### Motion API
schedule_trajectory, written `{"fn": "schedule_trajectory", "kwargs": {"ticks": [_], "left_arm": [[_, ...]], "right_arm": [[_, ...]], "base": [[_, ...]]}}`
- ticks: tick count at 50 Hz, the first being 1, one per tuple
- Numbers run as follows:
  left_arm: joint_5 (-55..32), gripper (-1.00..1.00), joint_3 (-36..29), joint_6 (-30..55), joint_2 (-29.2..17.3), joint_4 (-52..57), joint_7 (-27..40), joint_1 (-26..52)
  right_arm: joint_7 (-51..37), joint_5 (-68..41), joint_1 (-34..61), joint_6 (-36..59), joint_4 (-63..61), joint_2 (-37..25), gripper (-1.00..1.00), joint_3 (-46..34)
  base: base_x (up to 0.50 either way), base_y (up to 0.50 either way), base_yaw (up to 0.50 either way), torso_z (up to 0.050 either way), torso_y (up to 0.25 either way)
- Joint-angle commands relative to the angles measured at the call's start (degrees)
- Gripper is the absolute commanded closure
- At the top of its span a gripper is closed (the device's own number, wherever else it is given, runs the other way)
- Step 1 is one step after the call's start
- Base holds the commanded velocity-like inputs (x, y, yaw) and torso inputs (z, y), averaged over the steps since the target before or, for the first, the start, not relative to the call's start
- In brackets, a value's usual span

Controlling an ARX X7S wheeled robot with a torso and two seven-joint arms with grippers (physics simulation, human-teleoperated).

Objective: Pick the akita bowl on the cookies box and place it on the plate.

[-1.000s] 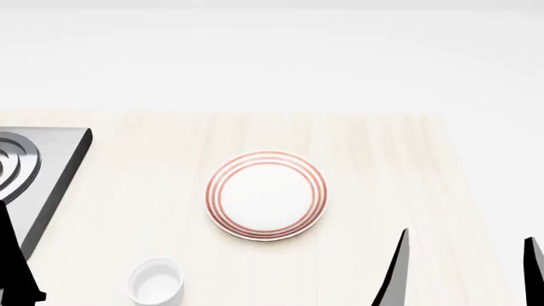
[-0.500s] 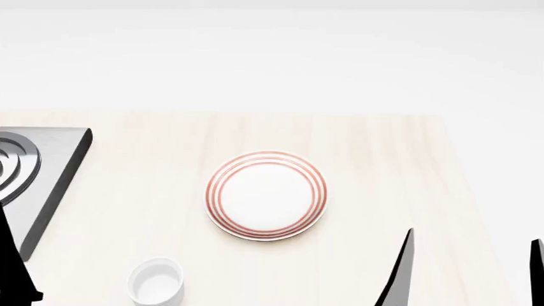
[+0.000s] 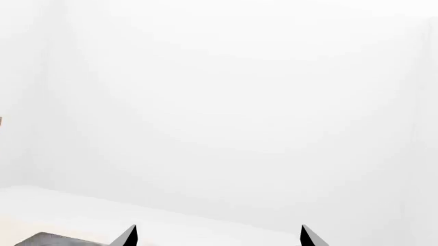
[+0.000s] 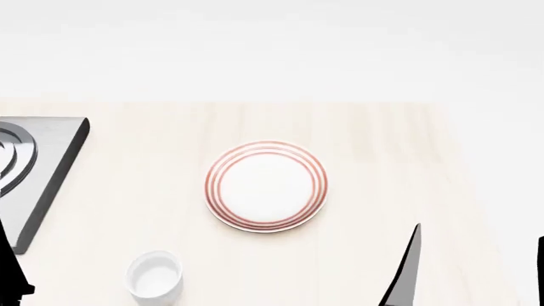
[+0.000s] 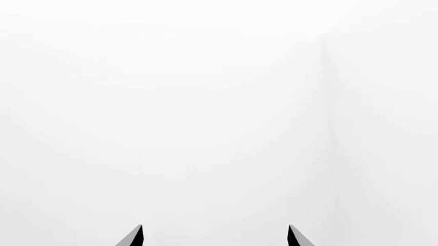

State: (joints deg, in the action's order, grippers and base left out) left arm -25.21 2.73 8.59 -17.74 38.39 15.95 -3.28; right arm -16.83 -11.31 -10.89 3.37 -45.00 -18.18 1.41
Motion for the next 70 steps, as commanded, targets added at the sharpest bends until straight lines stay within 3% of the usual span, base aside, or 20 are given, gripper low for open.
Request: {"fn": "schedule_trajectory", "kwargs": {"ticks": [1, 34, 44, 55, 67, 70], "left_arm": [[-0.89, -1.0, 0.53, -0.13, -0.38, 0.25, 0.25, 0.06], [0.33, -1.0, -0.2, -1.6, -1.02, 0.23, 0.57, -1.02], [1.13, -1.0, -1.59, 0.3, -1.99, 0.19, 0.78, -0.69], [1.82, -1.0, -1.64, -3.15, -1.97, -0.05, -0.54, -1.47], [4.54, -1.0, -4.35, 3.05, -4.18, -0.04, 1.27, 0.63], [1.89, -1.0, -3.46, 6.15, -5.26, 1.68, 1.6, 1.88]], "right_arm": [[-0.48, -0.48, 0.12, 0.86, -0.44, -0.6, -1.0, 0.5], [-1.0, -0.36, -0.57, 0.38, -1.18, -1.92, -1.0, 0.76], [-1.13, -0.44, -0.16, 0.73, -0.84, -2.17, -1.0, 0.43], [-1.32, -0.74, -0.2, 0.84, -1.02, -2.47, -1.0, 0.44], [-0.9, -5.28, 1.03, 3.64, -0.72, -3.39, -1.0, 1.17], [-1.05, -6.48, 1.44, 5.83, -1.59, -4.16, -1.0, 1.33]], "base": [[0.0, 0.0, 0.0, 0.003, -0.25], [0.0, 0.0, 0.0, 0.003, -0.25], [0.0, 0.0, 0.0, 0.0, -0.015], [0.0, 0.0, 0.0, 0.0, -0.077], [0.0, 0.0, 0.0, 0.0, -0.055], [0.0, 0.0, 0.0, 0.0, 0.0]]}}
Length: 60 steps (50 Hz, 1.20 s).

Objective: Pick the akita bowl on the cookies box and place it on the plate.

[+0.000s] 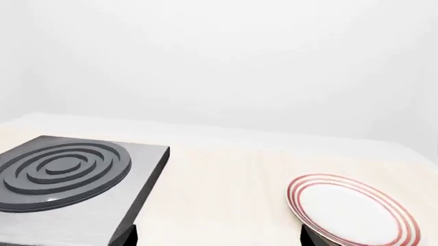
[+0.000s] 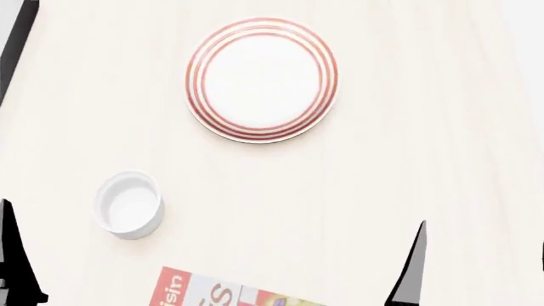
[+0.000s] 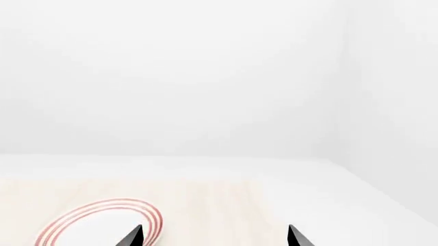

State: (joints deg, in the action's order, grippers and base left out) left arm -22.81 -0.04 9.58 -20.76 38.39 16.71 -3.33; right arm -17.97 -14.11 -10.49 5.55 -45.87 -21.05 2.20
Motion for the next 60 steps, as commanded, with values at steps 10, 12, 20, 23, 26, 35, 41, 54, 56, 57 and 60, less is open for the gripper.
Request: {"fn": "schedule_trajectory", "kwargs": {"ticks": [10, 12, 20, 23, 26, 35, 41, 54, 56, 57, 60], "left_arm": [[-7.67, -1.0, 0.02, 10.57, -6.36, 4.72, -1.91, 6.24], [-8.63, -1.0, -0.5, 11.42, -7.41, 4.66, -3.14, 6.98], [-15.05, -1.0, -1.14, 17.95, -9.48, 2.95, -4.14, 13.79], [-15.97, -1.0, -1.18, 18.26, -9.81, 3.01, -4.72, 14.51], [-18.66, -1.0, -1.08, 19.49, -10.41, 2.59, -5.84, 15.96], [-20.43, -1.0, -1.79, 21.86, -12.01, 2.48, -6.57, 18.39], [-19.78, -1.0, -2.82, 22.05, -12.24, 2.68, -6.82, 18.83], [-19.31, -1.0, -3.56, 22.07, -12.65, 2.54, -7.1, 19.31], [-19.16, -1.0, -3.62, 22.04, -12.77, 2.66, -7.08, 19.31], [-19.22, -1.0, -3.62, 22.03, -12.8, 2.67, -7.13, 19.31], [-19.32, -1.0, -3.71, 22.09, -13.0, 2.93, -7.24, 19.42]], "right_arm": [[0.21, -10.07, 4.88, 15.11, -3.88, -6.07, -1.0, 0.61], [0.09, -10.6, 6.06, 17.68, -4.39, -7.32, -1.0, 0.23], [-2.73, -16.03, 13.94, 31.19, -7.89, -11.73, -1.0, 0.15], [-3.15, -16.72, 16.65, 34.55, -8.45, -13.4, -1.0, -0.84], [-3.91, -19.01, 20.0, 38.36, -9.61, -14.55, -1.0, -0.45], [-5.53, -48.49, 33.45, 54.77, -13.73, -23.13, -1.0, 4.03], [-12.32, -58.75, 42.92, 50.28, -14.1, -36.04, -1.0, -9.41], [-20.64, -70.79, 86.07, 37.66, -14.1, -48.86, -1.0, -58.84], [-20.68, -73.98, 89.49, 38.39, -14.12, -47.89, -1.0, -60.51], [-20.71, -74.93, 90.28, 38.64, -14.12, -47.48, -1.0, -60.85], [-20.85, -78.73, 91.57, 41.69, -14.12, -44.96, -1.0, -60.28]], "base": [[0.0, 0.0, 0.0, 0.0, 0.0], [0.0, 0.0, 0.0, 0.0, 0.0], [0.0, 0.0, 0.0, 0.0, 0.0], [0.0, 0.0, 0.0, 0.0, 0.0], [0.0, 0.0, 0.0, 0.0, 0.0], [0.0, 0.0, 0.0, 0.0, 0.0], [0.0, 0.0, 0.0, 0.0, 0.0], [0.0, 0.0, 0.0, 0.0, 0.0], [0.0, 0.0, 0.0, 0.0, 0.0], [0.0, 0.0, 0.0, 0.0, 0.0], [0.0, 0.0, 0.0, 0.0, 0.0]]}}
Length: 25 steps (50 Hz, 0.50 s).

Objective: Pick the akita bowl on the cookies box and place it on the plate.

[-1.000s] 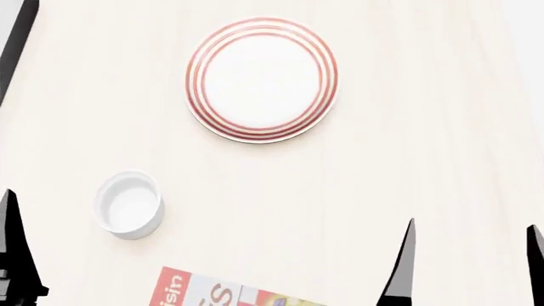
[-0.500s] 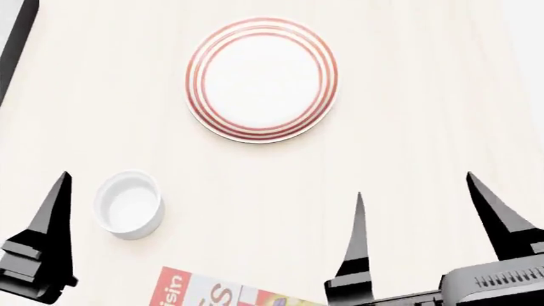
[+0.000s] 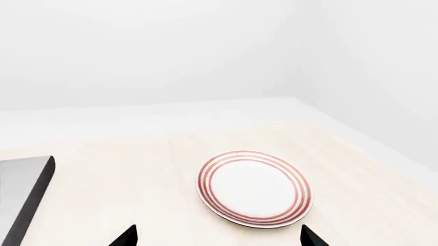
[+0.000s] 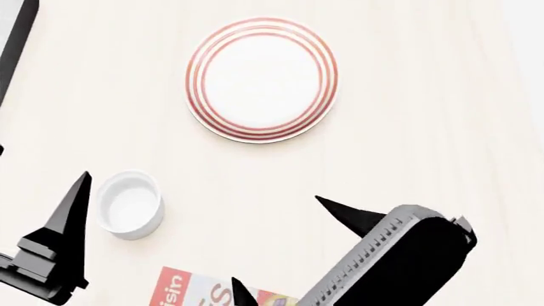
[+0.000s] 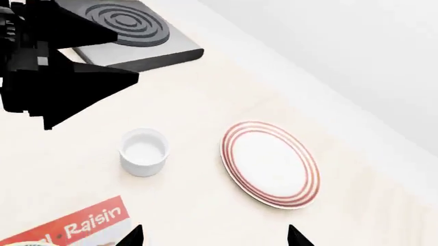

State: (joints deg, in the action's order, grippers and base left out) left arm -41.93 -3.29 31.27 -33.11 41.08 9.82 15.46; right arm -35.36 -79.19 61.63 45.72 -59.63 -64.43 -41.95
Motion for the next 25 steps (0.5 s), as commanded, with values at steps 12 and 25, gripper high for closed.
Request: {"fn": "schedule_trajectory", "kwargs": {"ticks": [12, 25], "left_arm": [[0.38, -1.0, -1.02, -0.06, -0.83, 0.34, -0.6, 0.38], [0.27, -1.0, -1.41, -0.39, -0.87, 0.44, -0.88, 0.45]], "right_arm": [[-20.44, -43.14, 3.84, 29.7, -0.16, 15.01, -1.0, 14.61], [-38.52, -52.85, 9.64, 28.57, 0.63, 24.36, -1.0, -1.31]], "base": [[0.0, 0.0, 0.0, 0.0, 0.0], [0.0, 0.0, 0.0, 0.0, 0.0]]}}
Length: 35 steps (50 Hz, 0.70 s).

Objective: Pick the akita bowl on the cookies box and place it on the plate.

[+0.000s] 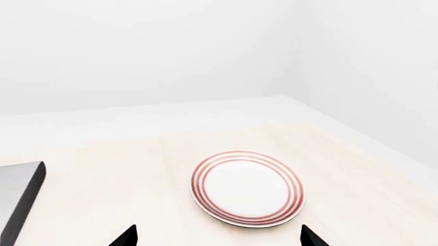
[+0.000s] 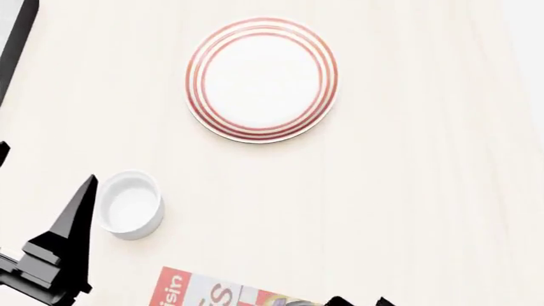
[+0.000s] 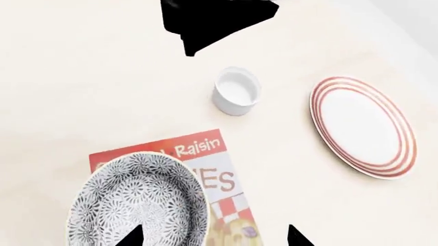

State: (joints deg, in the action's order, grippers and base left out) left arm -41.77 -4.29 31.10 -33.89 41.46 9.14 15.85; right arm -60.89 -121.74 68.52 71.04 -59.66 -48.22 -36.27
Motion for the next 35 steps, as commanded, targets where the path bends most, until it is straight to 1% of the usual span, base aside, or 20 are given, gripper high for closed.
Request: {"fn": "schedule_trajectory", "kwargs": {"ticks": [1, 10, 16, 25, 35], "left_arm": [[0.05, -1.0, -0.41, -0.16, -0.13, 0.04, -0.18, 0.11], [0.0, -1.0, -0.52, -0.41, -0.21, 0.15, -0.22, -0.05], [0.02, -1.0, -0.23, -0.74, -0.38, -0.01, -0.23, -0.34], [0.38, -1.0, -0.9, -0.95, -0.37, 0.08, -0.41, -0.54], [0.93, -1.0, -1.43, -1.41, -0.32, -0.71, -0.87, -0.29]], "right_arm": [[-14.1, -10.39, 3.4, 3.19, 0.91, 9.34, -1.0, -8.77], [-21.42, -11.18, 6.46, 0.9, 1.38, 16.59, -1.0, -19.48], [-25.16, -11.21, 7.33, -0.4, 0.99, 19.67, -1.0, -24.32], [-26.02, -7.9, 5.57, -0.42, 1.85, 22.57, -1.0, -27.61], [-24.32, -4.0, 2.35, 0.85, 2.64, 25.05, -1.0, -29.75]], "base": [[0.0, 0.0, 0.0, 0.0, 0.0], [0.0, 0.0, 0.0, 0.0, 0.0], [0.0, 0.0, 0.0, 0.0, 0.0], [0.0, 0.0, 0.0, 0.0, 0.0], [0.0, 0.0, 0.0, 0.0, 0.0]]}}
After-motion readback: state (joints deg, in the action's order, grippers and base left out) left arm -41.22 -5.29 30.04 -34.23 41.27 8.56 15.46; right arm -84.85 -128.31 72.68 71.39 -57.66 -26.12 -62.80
